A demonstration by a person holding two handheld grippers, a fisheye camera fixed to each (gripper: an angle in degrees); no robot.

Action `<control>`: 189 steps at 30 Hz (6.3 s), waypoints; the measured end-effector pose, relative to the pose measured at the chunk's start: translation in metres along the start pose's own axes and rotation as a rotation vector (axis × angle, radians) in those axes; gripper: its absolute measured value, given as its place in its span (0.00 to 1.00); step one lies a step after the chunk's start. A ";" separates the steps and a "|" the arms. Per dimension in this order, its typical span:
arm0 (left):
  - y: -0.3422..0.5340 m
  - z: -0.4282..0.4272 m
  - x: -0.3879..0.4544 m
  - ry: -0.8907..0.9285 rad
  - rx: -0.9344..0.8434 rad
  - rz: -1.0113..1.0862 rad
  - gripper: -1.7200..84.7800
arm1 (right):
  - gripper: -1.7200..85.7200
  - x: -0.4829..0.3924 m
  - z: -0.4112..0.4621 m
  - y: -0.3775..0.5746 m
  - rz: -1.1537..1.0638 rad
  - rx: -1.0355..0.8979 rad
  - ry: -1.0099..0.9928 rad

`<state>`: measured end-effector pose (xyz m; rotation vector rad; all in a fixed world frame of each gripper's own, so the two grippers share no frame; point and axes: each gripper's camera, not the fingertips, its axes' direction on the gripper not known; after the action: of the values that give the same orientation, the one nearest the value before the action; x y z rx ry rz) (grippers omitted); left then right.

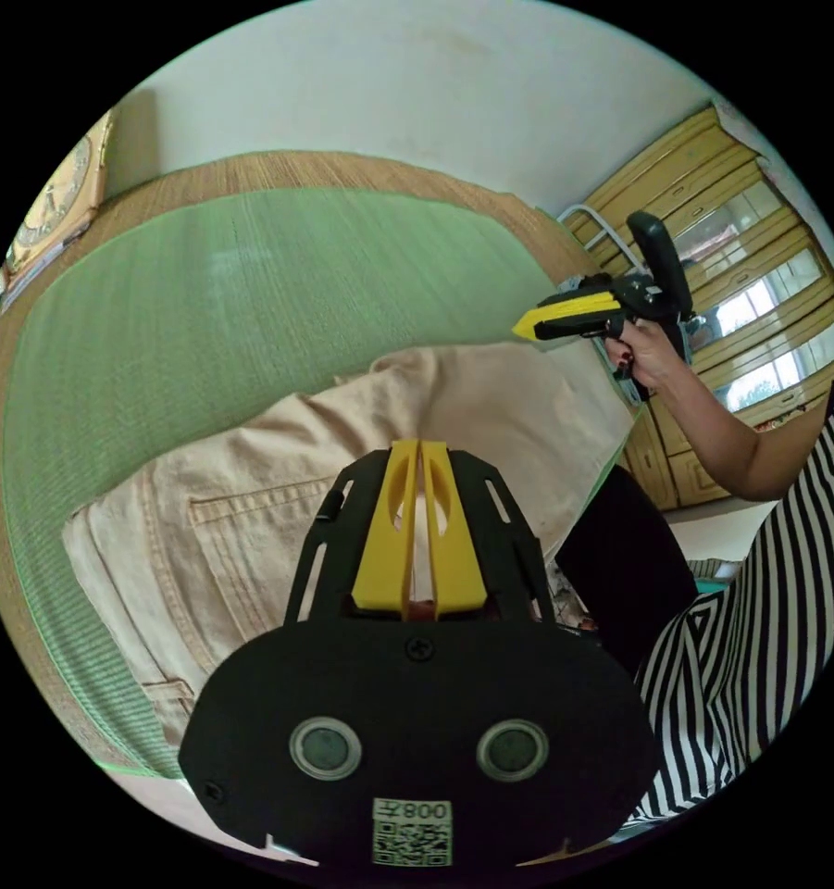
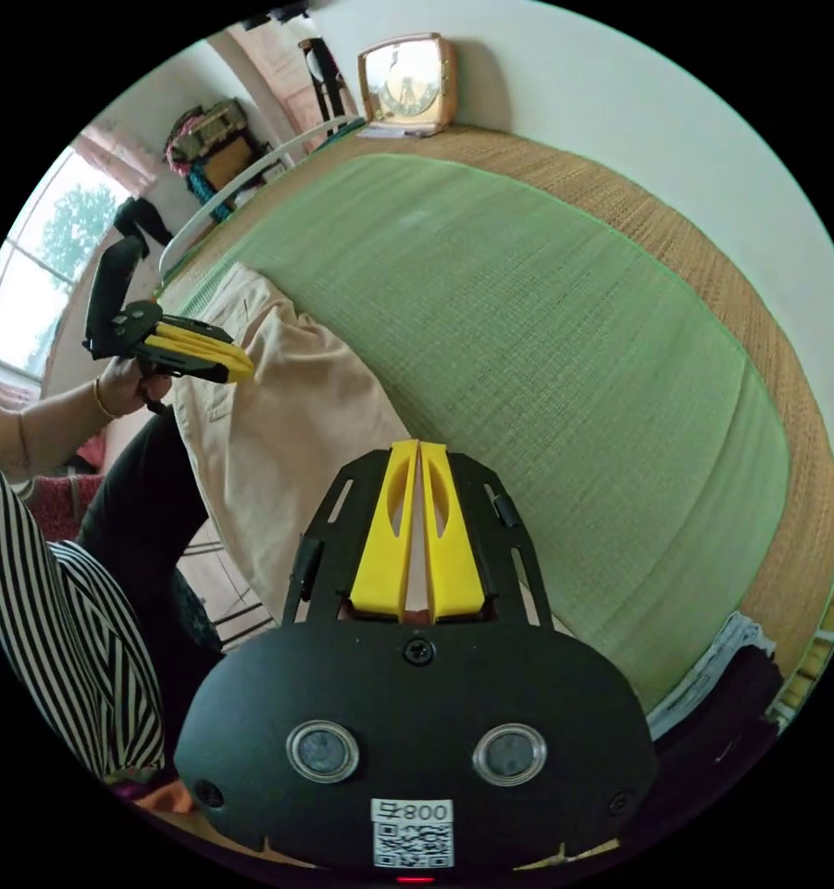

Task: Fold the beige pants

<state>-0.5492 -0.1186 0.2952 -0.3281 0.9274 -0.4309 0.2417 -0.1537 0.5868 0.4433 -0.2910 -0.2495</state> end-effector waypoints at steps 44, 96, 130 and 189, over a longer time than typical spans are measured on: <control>0.257 -0.284 -0.177 0.059 0.394 -0.656 0.03 | 0.03 0.056 0.148 -0.033 0.202 0.058 -0.533; 0.210 0.134 -0.033 -0.054 -0.107 -0.367 0.02 | 0.02 -0.269 -0.016 0.047 -0.029 -0.188 -0.228; 0.021 0.572 0.034 -0.068 -0.329 -0.047 0.03 | 0.04 -0.070 -0.388 0.247 0.683 0.156 -0.177; -0.319 0.998 0.258 -0.012 -0.558 0.801 0.03 | 0.05 0.071 -0.662 0.453 1.072 0.544 -0.294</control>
<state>0.3393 -0.4344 0.8189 -0.4282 1.0737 0.5769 0.6032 0.4747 0.2364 0.7231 -0.8465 0.8418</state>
